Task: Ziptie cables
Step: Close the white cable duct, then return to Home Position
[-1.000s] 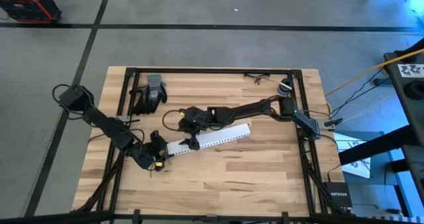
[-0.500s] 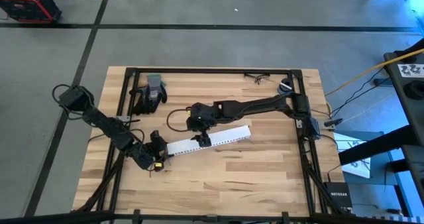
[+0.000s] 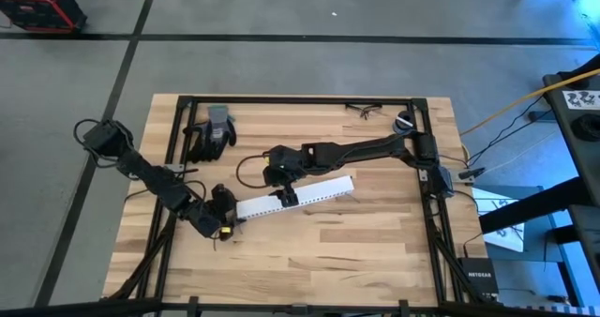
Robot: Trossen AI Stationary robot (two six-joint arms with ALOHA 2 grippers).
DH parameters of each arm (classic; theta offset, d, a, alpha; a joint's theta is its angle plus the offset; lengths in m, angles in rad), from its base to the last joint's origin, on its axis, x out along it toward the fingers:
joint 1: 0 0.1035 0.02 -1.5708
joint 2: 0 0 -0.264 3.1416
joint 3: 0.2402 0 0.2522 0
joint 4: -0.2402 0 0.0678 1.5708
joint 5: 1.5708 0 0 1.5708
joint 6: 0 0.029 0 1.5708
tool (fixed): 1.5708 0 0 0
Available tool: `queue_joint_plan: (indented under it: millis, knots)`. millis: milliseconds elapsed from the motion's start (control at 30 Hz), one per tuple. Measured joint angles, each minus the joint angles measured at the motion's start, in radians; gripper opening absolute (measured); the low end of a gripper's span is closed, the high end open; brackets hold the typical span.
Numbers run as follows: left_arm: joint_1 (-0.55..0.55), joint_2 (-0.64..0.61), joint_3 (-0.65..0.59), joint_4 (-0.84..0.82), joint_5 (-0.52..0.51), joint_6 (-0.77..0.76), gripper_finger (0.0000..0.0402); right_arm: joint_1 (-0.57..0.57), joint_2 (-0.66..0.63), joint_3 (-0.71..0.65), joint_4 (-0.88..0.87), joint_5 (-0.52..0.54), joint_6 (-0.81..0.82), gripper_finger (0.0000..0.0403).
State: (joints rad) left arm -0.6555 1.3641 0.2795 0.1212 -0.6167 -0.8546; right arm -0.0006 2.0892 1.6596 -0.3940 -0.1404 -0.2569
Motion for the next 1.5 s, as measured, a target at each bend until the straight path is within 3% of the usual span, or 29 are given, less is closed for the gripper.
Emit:
queue_joint_plan:
  millis: [200, 433, 600, 800, 1000, 1200, 1367, 1500]
  knots:
    - [0.033, -0.033, 0.006, -0.058, 0.062, 0.025, 0.0368, 0.0, 0.0, 0.0, 0.0, 0.008, -0.01, 0.0285]
    - [0.023, -0.159, 0.066, -0.193, 0.246, 0.134, 0.0388, 0.0, -0.006, -0.001, -0.028, 0.053, -0.009, 0.0285]
    - [0.006, -0.329, 0.128, -0.42, 0.253, 0.285, 0.0388, 0.0, -0.056, -0.001, -0.047, 0.064, -0.007, 0.0285]
    - [0.003, -0.498, 0.186, -0.589, 0.247, 0.328, 0.0388, 0.0, -0.137, -0.001, -0.139, 0.092, 0.017, 0.0285]
    - [0.052, -0.652, 0.207, -0.6, 0.12, 0.376, 0.0388, -0.048, -0.239, -0.009, -0.259, 0.087, 0.011, 0.0285]
    - [0.226, -0.761, 0.185, -0.495, 0.111, 0.533, 0.0388, -0.168, -0.376, -0.231, -0.114, 0.026, 0.037, 0.0285]
    - [0.409, -0.777, 0.163, -0.376, 0.307, 0.688, 0.0388, -0.247, -0.508, -0.501, 0.132, 0.017, 0.108, 0.0285]
    - [0.544, -0.78, 0.147, -0.344, 0.365, 0.765, 0.0388, -0.258, -0.626, -0.703, 0.369, 0.026, 0.206, 0.0285]
